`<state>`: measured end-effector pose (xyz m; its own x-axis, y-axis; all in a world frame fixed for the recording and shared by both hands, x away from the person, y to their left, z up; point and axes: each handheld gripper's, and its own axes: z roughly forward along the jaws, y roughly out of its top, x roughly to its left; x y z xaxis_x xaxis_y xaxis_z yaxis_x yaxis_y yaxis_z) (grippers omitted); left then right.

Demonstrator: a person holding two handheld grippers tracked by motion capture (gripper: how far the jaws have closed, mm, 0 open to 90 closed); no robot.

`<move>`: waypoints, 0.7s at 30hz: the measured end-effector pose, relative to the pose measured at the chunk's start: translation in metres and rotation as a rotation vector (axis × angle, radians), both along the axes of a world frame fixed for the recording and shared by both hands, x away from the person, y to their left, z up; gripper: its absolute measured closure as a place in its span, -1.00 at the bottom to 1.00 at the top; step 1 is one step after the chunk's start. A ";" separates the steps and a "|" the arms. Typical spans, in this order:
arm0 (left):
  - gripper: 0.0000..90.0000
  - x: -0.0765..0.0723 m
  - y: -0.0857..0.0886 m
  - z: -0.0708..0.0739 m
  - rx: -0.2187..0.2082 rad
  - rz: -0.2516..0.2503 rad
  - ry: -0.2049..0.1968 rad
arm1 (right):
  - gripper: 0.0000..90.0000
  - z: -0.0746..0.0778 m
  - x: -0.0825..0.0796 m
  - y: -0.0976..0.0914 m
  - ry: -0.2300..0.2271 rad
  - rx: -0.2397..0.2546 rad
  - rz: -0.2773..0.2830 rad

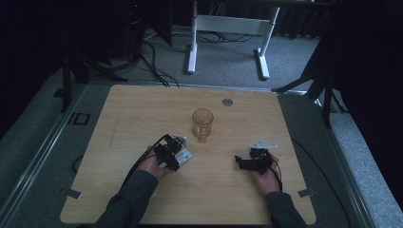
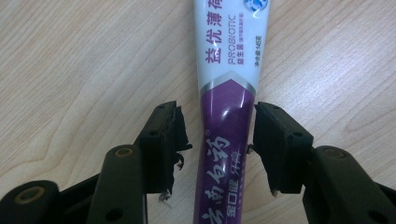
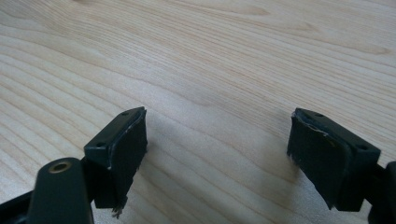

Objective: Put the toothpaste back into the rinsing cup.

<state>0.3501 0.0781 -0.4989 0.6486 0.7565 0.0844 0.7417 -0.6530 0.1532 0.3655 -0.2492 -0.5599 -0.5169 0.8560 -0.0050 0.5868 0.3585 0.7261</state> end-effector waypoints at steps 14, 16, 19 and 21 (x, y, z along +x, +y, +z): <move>0.31 0.002 -0.003 -0.012 0.009 -0.014 0.039 | -0.56 0.000 0.000 0.000 0.000 0.000 0.000; 0.31 0.003 -0.003 -0.014 0.005 -0.008 0.046 | -0.56 0.000 0.000 0.000 0.000 0.000 0.000; 0.31 0.004 -0.002 -0.016 -0.003 -0.004 0.055 | -0.56 0.000 0.000 0.000 0.000 0.000 0.000; 0.31 0.005 -0.002 -0.018 -0.008 -0.001 0.065 | -0.56 0.000 0.000 0.000 0.000 0.001 0.000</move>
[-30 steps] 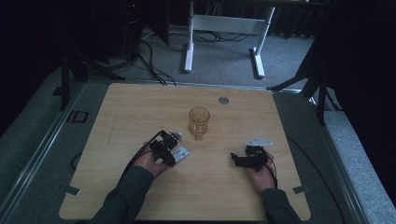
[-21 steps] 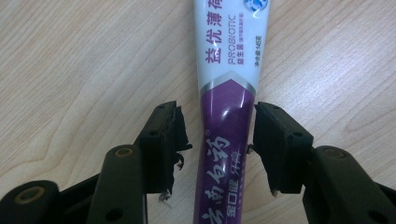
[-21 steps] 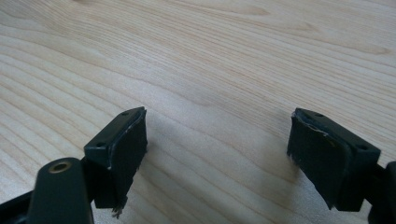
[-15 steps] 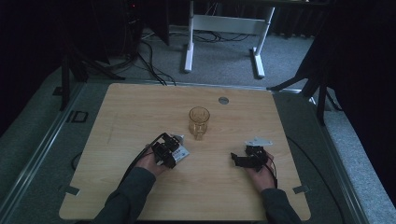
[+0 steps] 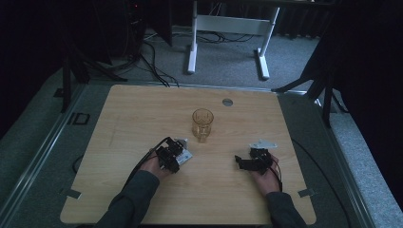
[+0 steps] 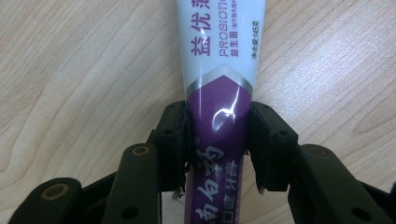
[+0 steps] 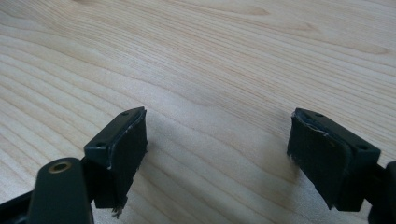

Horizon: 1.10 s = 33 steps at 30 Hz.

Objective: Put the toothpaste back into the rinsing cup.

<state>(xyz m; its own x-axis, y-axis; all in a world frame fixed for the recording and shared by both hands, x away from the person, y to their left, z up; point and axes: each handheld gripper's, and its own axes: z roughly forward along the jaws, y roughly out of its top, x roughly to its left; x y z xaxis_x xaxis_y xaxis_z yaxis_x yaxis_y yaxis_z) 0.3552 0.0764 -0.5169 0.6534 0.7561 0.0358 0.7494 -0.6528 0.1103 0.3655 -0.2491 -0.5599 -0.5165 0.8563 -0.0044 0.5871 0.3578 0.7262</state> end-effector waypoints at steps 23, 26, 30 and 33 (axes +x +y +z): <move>0.48 0.005 0.010 0.000 -0.074 0.016 0.050 | -0.56 0.000 0.000 0.000 0.000 0.000 0.000; 0.50 0.004 0.012 0.000 -0.087 0.014 0.048 | -0.56 0.000 0.000 0.000 0.000 -0.001 0.000; 0.53 0.002 0.014 0.001 -0.104 0.013 0.045 | -0.56 0.000 0.000 0.000 0.000 0.000 0.000; 0.55 0.001 0.016 0.002 -0.120 0.018 0.046 | -0.56 0.000 0.000 0.000 -0.001 -0.001 0.001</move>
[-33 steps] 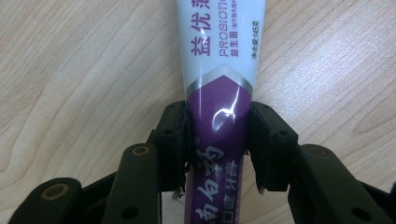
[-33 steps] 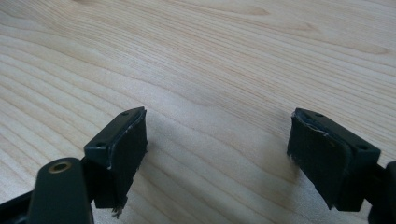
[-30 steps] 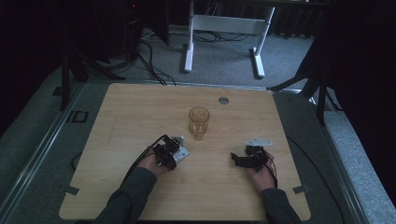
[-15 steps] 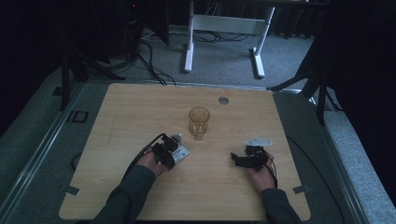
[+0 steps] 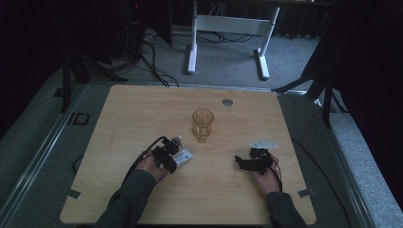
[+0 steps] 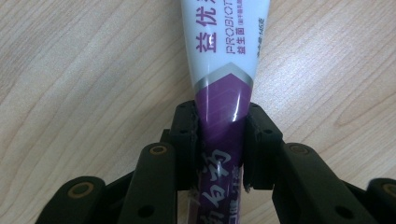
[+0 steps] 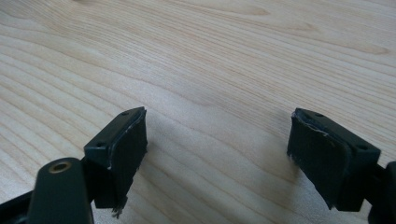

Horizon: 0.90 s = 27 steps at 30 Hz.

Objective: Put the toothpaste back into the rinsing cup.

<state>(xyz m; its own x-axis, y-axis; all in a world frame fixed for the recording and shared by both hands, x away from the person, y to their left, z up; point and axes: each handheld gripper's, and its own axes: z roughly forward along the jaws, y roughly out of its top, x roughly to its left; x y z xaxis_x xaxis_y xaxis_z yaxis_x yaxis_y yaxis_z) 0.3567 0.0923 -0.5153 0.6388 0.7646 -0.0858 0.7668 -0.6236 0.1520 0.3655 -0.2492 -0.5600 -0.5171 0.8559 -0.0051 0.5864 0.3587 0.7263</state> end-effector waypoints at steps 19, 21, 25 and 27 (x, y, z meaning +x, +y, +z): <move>0.58 -0.004 0.009 0.021 -0.057 0.029 -0.083 | -0.56 0.000 0.000 0.000 0.000 0.002 -0.001; 0.58 -0.004 0.010 0.023 -0.060 0.033 -0.090 | -0.56 0.000 0.000 0.000 0.000 0.002 -0.001; 0.59 -0.003 0.013 0.026 -0.077 0.048 -0.106 | -0.56 0.000 0.000 0.000 0.000 0.002 -0.001; 0.59 -0.003 0.013 0.028 -0.080 0.054 -0.115 | -0.56 0.000 0.000 0.000 0.000 0.001 -0.001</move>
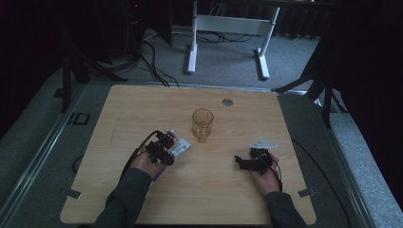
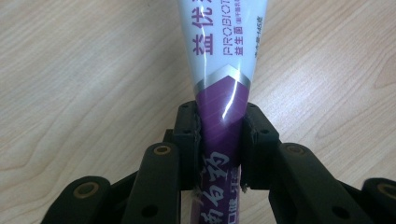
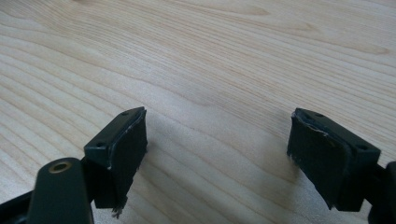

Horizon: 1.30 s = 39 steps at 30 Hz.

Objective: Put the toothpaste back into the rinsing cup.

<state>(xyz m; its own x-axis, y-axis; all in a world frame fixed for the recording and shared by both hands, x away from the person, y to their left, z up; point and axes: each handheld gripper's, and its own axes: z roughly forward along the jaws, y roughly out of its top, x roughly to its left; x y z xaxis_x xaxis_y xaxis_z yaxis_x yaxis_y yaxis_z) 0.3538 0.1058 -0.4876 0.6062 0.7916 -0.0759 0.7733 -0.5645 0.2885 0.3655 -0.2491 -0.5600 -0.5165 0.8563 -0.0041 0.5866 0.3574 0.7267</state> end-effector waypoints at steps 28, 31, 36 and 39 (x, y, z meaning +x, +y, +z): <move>0.59 0.001 0.008 0.016 -0.067 0.063 -0.145 | -0.56 0.000 0.000 0.000 0.000 0.002 -0.002; 0.59 0.000 0.009 0.018 -0.090 0.076 -0.165 | -0.56 0.000 0.000 0.000 0.000 0.001 -0.001; 0.59 0.001 0.011 0.021 -0.117 0.089 -0.191 | -0.56 0.000 0.000 0.000 0.000 0.001 -0.001; 0.59 0.001 0.012 0.021 -0.121 0.098 -0.205 | -0.56 0.000 0.000 0.000 0.000 0.001 -0.001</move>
<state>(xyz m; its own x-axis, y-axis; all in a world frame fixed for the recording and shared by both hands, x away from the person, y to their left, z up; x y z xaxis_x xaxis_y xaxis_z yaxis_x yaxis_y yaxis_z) 0.3545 0.1176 -0.4663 0.5395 0.8401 -0.0572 0.7409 -0.4413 0.5064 0.3655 -0.2490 -0.5600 -0.5156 0.8568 -0.0034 0.5873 0.3563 0.7267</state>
